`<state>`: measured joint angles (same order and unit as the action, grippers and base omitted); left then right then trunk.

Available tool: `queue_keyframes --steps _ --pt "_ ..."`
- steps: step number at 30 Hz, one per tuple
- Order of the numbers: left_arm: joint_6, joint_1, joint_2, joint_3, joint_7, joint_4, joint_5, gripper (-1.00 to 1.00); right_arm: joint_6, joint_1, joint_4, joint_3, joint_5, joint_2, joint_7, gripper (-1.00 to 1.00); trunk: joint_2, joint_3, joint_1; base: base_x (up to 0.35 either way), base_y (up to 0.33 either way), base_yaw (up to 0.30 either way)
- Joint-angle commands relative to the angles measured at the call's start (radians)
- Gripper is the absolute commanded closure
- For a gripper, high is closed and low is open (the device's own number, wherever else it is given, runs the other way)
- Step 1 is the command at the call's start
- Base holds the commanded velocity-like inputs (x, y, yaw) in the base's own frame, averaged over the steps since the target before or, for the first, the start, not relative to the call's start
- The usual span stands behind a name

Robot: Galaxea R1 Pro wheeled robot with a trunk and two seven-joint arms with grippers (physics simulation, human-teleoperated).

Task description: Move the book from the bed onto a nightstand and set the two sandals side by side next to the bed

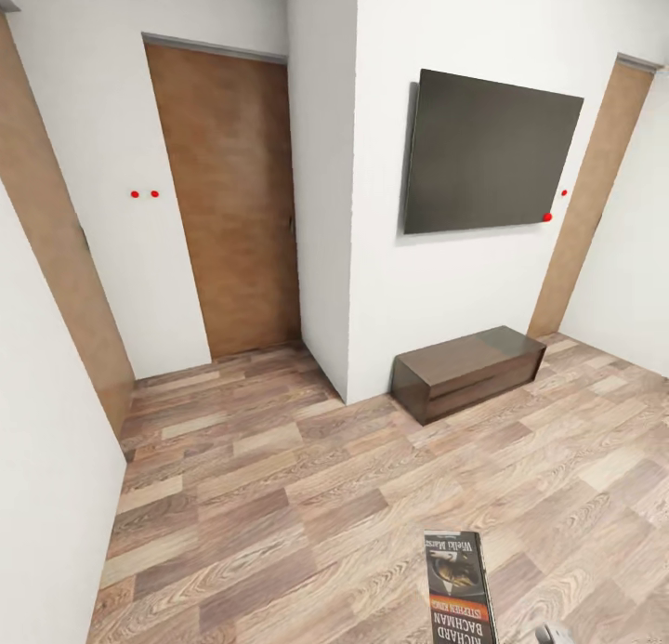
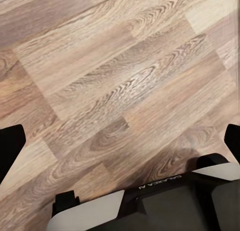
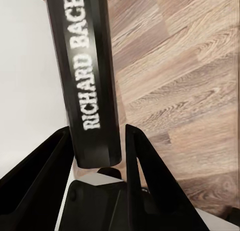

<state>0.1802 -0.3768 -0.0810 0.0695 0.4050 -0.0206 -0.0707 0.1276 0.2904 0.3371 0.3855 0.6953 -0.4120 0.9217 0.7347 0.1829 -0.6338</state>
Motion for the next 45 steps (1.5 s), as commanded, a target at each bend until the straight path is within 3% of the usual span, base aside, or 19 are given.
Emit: queue_keyframes --steps 1,13,25,45 --pt "0.004 -0.001 0.0 0.007 0.003 0.001 -0.007 -1.0 0.01 0.001 0.0 0.004 0.011 -0.001 0.002 1.0 0.001 0.002 0.0 0.007 0.0 -0.236" --pt "0.004 -0.001 0.0 0.007 0.003 0.001 -0.007 -1.0 0.01 0.001 0.0 0.004 0.012 -0.001 0.002 1.0 0.001 0.007 0.0 0.01 0.0 -0.235" --pt "0.004 -0.001 0.0 0.007 0.003 0.001 -0.007 -1.0 0.01 0.001 0.0 0.004 0.011 -0.001 0.003 1.0 0.001 0.012 0.0 0.221 0.0 -0.234" --pt "0.004 -0.001 0.0 0.007 0.003 0.001 -0.007 -1.0 0.01 0.001 0.0 0.004 0.012 -0.001 0.002 1.0 0.001 0.021 0.0 0.01 0.0 -0.23"
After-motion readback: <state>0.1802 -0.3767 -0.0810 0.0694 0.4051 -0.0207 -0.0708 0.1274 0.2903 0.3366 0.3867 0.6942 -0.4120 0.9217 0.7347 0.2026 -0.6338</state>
